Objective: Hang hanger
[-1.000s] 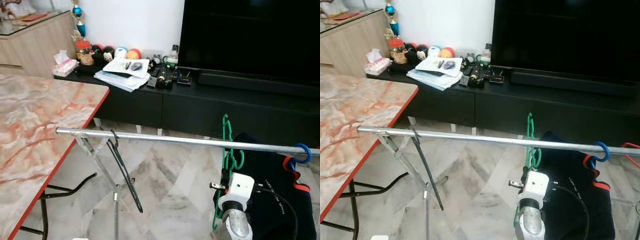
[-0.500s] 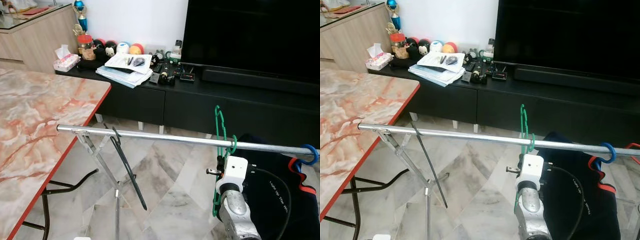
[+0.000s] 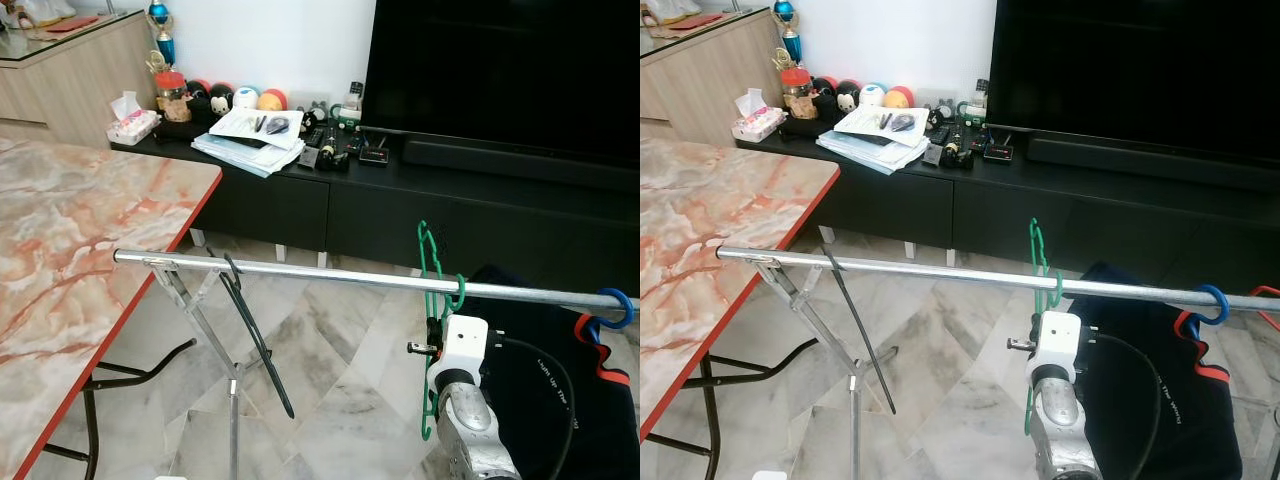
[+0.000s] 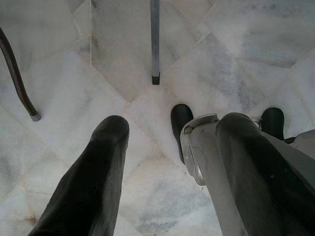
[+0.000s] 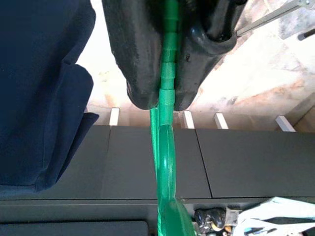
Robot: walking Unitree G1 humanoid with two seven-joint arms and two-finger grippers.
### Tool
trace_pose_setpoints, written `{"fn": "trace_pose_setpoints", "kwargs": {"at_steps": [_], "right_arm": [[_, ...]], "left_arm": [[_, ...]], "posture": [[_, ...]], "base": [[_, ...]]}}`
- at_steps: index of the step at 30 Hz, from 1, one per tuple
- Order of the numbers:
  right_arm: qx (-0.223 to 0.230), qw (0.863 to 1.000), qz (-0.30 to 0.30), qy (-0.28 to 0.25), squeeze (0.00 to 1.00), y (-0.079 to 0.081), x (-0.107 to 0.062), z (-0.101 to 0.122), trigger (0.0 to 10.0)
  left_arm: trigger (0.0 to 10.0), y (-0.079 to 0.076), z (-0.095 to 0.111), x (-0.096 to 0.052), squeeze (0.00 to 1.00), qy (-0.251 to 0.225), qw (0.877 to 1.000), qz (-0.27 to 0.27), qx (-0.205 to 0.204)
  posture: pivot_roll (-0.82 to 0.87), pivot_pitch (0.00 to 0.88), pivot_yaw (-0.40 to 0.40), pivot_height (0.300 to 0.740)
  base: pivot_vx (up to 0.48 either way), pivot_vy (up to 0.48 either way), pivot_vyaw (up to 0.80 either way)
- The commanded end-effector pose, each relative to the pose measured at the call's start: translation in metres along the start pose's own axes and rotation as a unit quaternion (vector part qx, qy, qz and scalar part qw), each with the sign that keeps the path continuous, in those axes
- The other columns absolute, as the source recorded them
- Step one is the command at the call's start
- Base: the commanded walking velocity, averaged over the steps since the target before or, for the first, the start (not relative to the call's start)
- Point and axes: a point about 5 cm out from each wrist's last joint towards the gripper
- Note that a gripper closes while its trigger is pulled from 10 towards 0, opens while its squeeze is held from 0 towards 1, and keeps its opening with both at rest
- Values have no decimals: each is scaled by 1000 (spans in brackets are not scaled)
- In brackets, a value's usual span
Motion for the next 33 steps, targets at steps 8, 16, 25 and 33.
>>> {"fn": "trace_pose_setpoints", "kwargs": {"at_steps": [8,16,25,33], "right_arm": [[4,1000,3,13,812,-1,-12,-10,10000],[8,998,32,-58,118,1,-29,1,10000],[-3,995,54,-87,0,0,-51,6,10000],[-23,994,20,-107,0,-19,-83,10,10000]], "left_arm": [[10000,-3,-8,-2,0,14,1000,-6,5],[10000,-2,-10,-3,0,17,1000,-7,9],[10000,-4,-15,-4,0,22,1000,-13,11],[10000,-9,-17,-4,0,28,999,-17,15]], "posture": [[13,87,-4,740],[8,95,-1,740],[-2,102,-4,740],[-2,104,-8,740]], "base": [[0,0,0],[0,0,0],[0,0,0],[0,0,0]]}}
Point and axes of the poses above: a point about 5 cm out from each wrist's last joint towards the gripper, its own x axis pointing out of the wrist towards the gripper, its own z axis along the axis of the wrist's last joint, y = z × x, and after that the axes turned 13 degrees about x, right-handed
